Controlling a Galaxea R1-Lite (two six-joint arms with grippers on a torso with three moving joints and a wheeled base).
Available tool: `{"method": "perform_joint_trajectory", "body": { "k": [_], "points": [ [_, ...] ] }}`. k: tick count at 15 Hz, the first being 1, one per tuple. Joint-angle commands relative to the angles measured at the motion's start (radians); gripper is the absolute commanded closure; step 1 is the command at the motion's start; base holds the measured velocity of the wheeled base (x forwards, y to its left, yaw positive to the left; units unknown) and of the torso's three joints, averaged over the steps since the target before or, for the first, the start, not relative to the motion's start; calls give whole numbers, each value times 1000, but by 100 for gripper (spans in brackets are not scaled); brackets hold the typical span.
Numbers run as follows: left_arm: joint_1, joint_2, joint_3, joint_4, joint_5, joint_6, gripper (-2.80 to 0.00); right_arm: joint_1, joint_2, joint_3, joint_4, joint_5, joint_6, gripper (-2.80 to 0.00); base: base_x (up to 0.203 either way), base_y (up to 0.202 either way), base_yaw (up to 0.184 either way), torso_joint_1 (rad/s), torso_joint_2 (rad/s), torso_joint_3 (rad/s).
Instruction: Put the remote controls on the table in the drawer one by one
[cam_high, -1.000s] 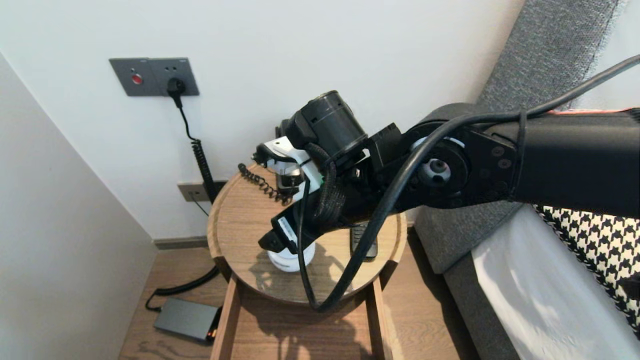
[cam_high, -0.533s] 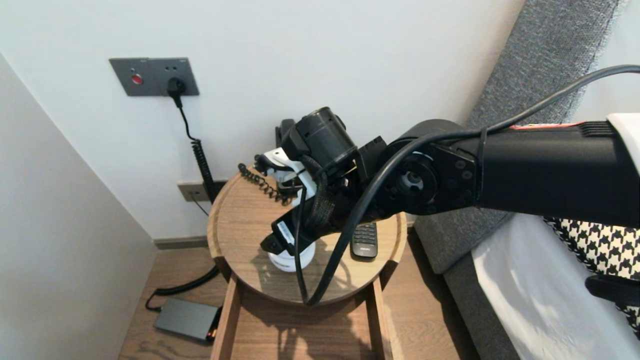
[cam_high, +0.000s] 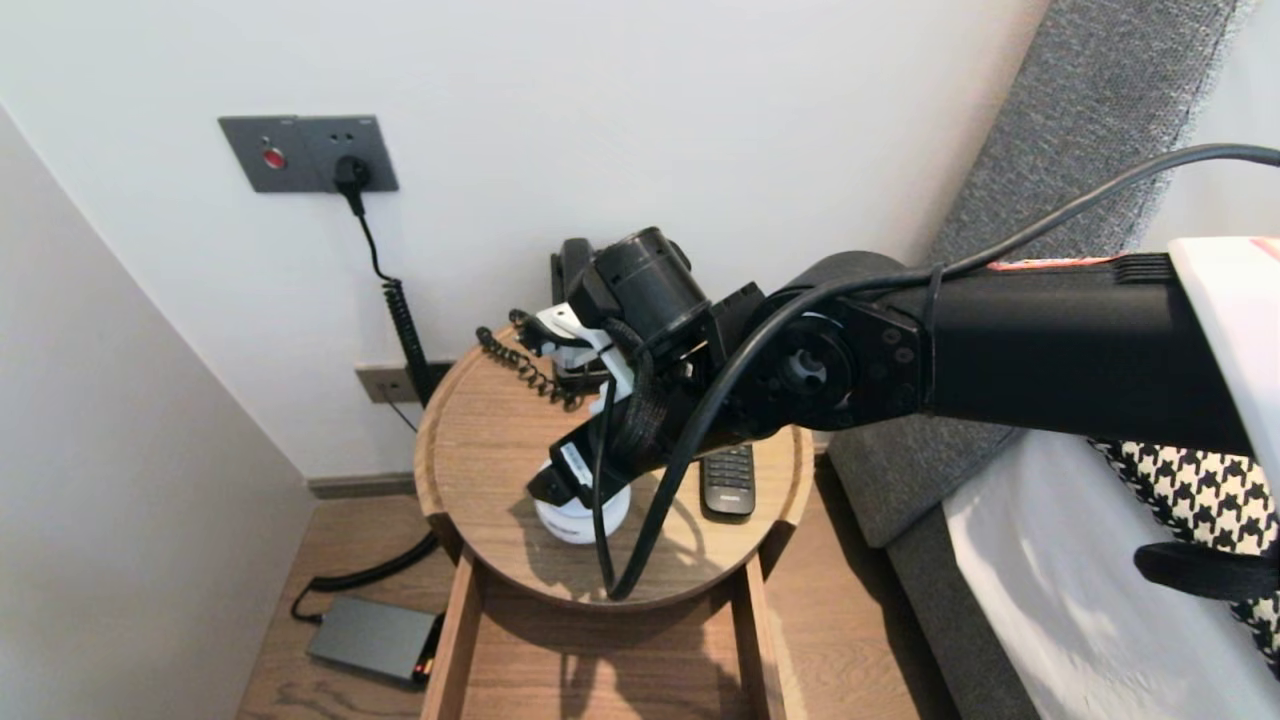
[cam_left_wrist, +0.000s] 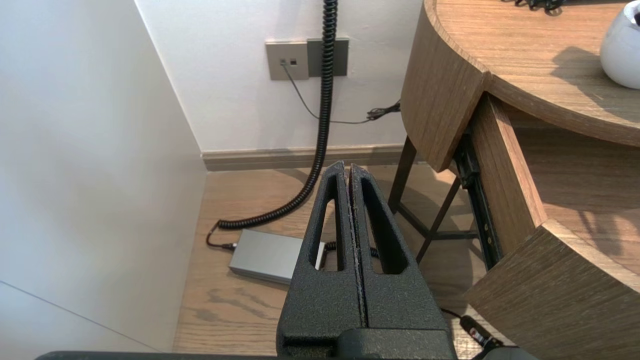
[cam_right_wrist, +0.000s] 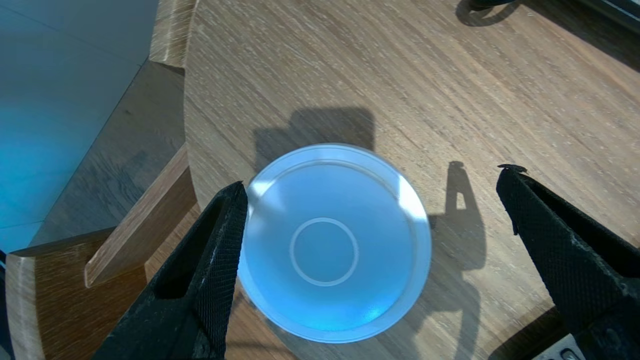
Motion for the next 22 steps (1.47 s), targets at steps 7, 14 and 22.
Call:
{"method": "perform_joint_trajectory", "body": {
  "k": [7,14,22],
  "points": [
    [0,-2,12,0,0,0,0,17,-8,-1,3,-1,-2,-280,0,0,0,0,0,0],
    [0,-2,12,0,1,0,0,31,11,0,8,-2,-1,-280,0,0,0,0,0,0],
    [0,-2,12,0,1,0,0,39,26,15,14,-56,1,-280,0,0,0,0,0,0]
  ]
}}
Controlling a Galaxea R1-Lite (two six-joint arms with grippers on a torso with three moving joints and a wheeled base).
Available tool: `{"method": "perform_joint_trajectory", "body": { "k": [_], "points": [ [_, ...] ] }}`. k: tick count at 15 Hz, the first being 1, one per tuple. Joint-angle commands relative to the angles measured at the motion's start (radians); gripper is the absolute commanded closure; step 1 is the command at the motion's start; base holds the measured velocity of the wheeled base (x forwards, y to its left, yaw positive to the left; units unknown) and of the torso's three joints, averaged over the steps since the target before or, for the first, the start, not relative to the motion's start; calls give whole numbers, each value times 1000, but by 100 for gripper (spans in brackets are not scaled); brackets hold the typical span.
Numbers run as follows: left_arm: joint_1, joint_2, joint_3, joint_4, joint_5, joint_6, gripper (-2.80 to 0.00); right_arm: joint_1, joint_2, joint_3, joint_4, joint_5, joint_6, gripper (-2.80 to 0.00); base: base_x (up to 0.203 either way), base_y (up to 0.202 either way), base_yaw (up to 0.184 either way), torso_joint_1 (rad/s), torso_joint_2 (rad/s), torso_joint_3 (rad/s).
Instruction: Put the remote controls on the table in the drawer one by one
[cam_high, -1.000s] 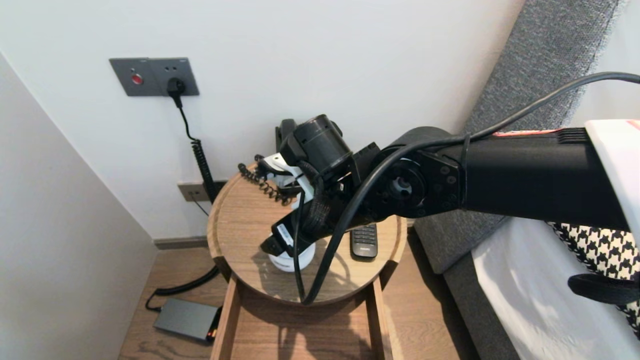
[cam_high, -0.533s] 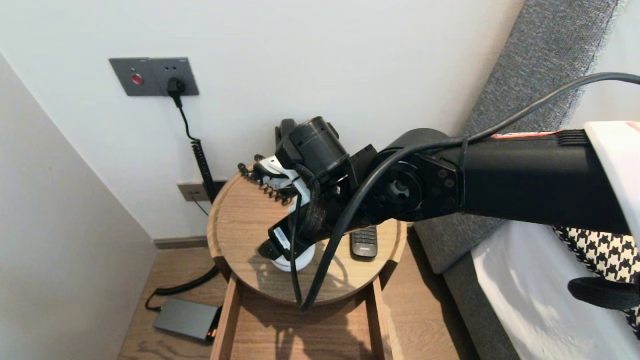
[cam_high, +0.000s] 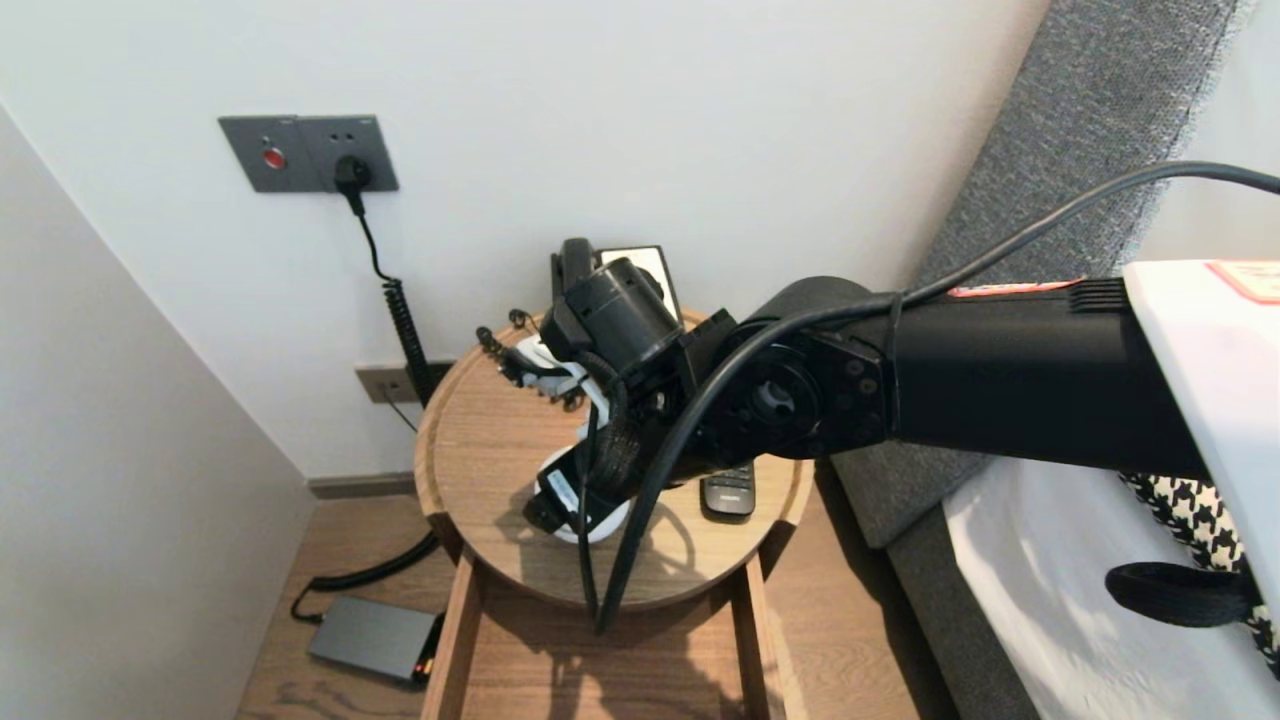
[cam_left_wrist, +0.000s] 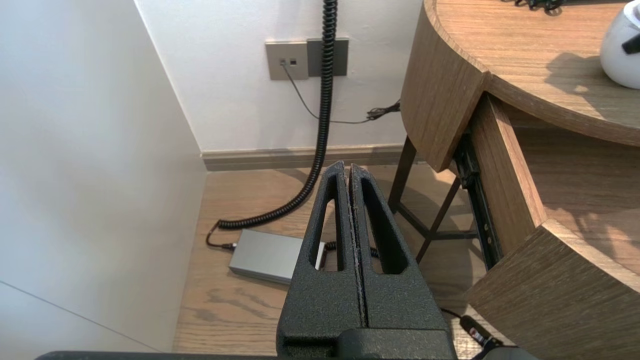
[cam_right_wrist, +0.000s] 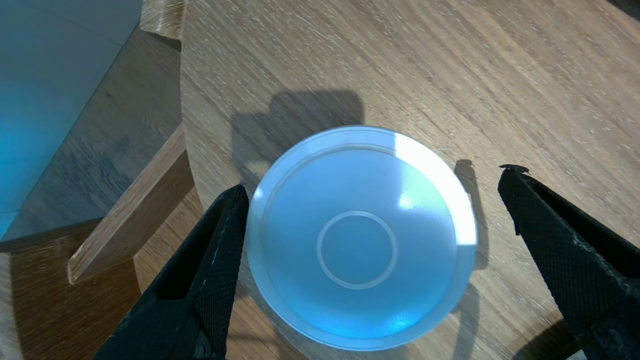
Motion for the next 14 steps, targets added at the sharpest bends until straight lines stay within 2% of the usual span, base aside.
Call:
{"method": "perform_joint_trajectory", "body": {
  "k": [1,14],
  "points": [
    [0,-2,12,0,1,0,0,4,3,11,2,-7,0,-280,0,0,0,0,0,0],
    [0,-2,12,0,1,0,0,13,22,17,0,-26,-2,-280,0,0,0,0,0,0]
  ]
}}
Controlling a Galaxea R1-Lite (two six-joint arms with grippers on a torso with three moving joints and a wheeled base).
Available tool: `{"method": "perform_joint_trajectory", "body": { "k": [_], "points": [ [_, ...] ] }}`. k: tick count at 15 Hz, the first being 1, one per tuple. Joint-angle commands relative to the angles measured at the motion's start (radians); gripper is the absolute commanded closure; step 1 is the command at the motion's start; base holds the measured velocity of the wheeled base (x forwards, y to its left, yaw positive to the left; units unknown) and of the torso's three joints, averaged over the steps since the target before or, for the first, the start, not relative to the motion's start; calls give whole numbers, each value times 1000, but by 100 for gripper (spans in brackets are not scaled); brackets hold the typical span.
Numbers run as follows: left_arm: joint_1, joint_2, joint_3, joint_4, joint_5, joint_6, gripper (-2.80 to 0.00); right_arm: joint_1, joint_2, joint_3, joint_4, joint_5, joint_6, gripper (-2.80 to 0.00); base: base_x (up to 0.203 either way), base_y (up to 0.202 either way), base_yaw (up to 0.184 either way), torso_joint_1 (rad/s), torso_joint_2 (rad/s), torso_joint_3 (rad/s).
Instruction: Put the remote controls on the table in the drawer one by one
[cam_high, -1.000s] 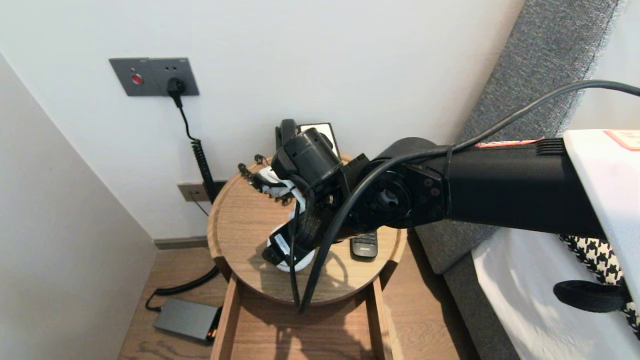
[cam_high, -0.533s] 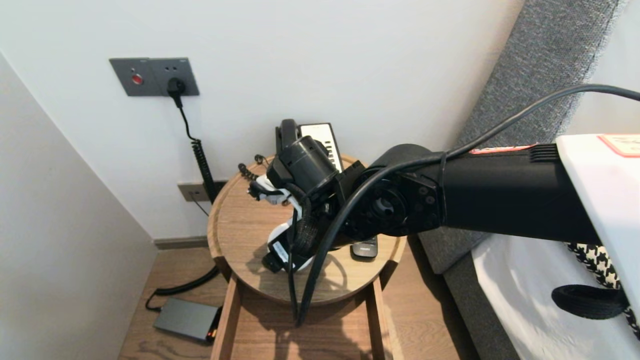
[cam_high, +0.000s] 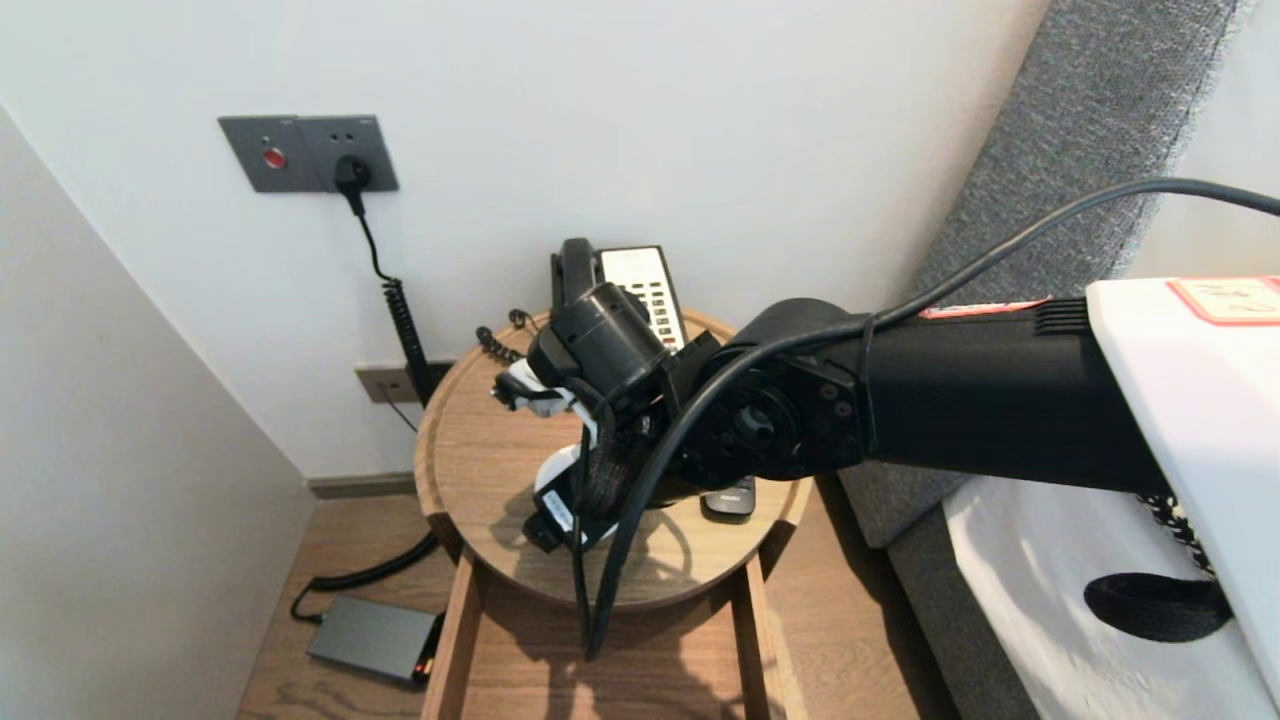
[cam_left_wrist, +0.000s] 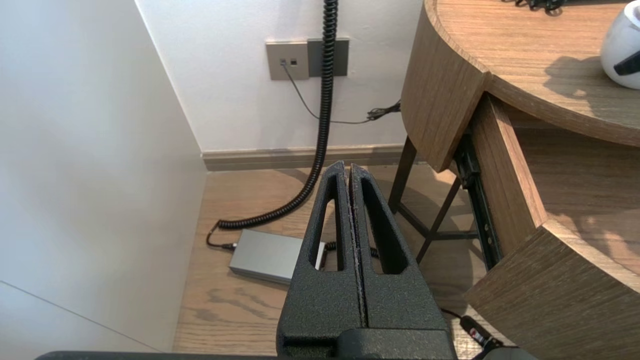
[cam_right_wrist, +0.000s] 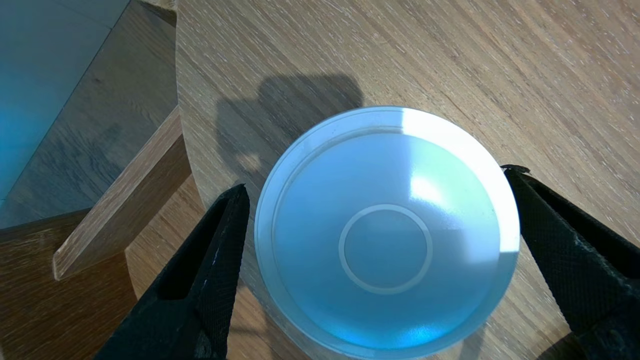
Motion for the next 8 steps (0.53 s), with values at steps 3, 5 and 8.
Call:
{"method": "perform_joint_trajectory", "body": {
  "k": [3,5,8],
  "points": [
    [0,-2,13,0,-1,0,0,-5,9,0,2,0,-2,-280,0,0,0,0,0,0],
    [0,-2,13,0,1,0,0,-5,9,1,2,0,-2,-280,0,0,0,0,0,0],
    [0,-2,13,0,1,0,0,-3,9,1,3,0,-2,-280,0,0,0,0,0,0]
  ]
}}
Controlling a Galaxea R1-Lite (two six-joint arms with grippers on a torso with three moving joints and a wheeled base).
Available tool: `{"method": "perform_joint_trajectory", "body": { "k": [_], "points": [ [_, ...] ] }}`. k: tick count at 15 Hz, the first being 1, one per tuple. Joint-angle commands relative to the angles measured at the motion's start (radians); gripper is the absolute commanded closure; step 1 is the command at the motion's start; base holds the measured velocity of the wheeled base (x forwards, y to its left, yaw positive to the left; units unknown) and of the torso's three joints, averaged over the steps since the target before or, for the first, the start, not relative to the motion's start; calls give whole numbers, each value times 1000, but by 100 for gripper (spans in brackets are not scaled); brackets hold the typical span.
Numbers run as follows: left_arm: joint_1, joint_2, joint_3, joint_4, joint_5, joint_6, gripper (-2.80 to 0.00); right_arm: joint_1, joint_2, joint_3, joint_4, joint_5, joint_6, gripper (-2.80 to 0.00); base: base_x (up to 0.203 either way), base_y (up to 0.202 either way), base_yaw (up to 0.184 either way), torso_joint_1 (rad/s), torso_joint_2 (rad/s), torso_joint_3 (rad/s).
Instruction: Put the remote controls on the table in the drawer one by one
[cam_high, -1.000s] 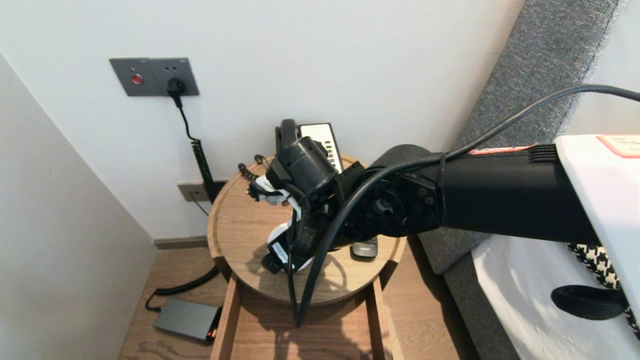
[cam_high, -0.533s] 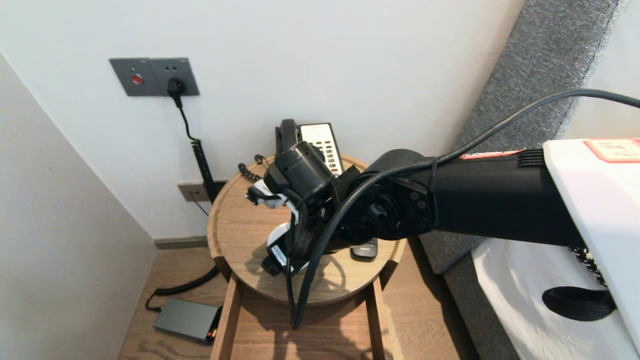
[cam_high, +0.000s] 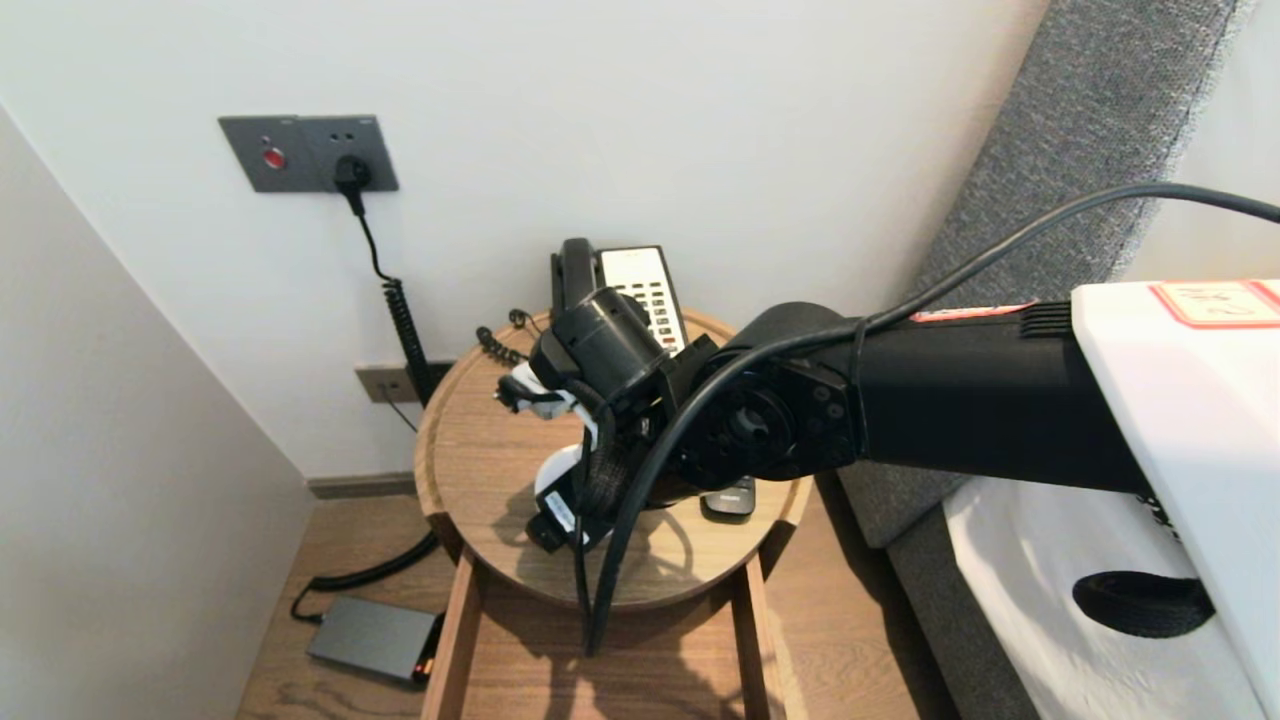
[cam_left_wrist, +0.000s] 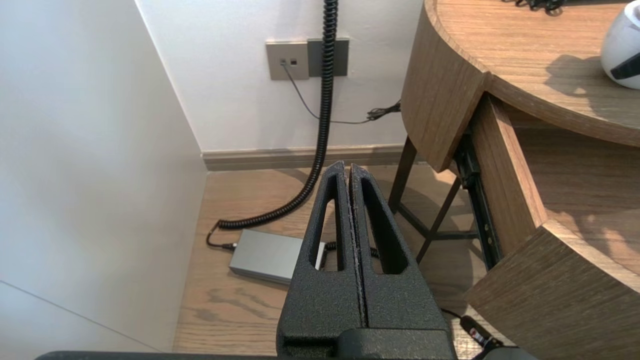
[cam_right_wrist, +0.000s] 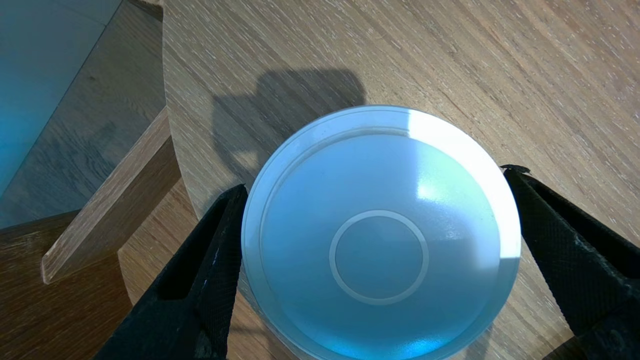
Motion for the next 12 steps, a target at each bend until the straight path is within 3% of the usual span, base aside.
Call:
{"method": "perform_joint_trajectory", "body": {
  "k": [1,2,3,12],
  "points": [
    [0,-2,13,0,-1,0,0,3,1,1,5,-1,-1,-280,0,0,0,0,0,0],
    [0,-2,13,0,-1,0,0,3,3,1,5,-1,-2,-280,0,0,0,0,0,0],
    [0,-2,13,0,0,0,0,3,3,1,5,-1,-2,0,0,0,0,0,0,0],
    [0,-2,13,0,0,0,0,2,-52,0,5,-15,3,0,0,0,0,0,0,0]
  ]
}}
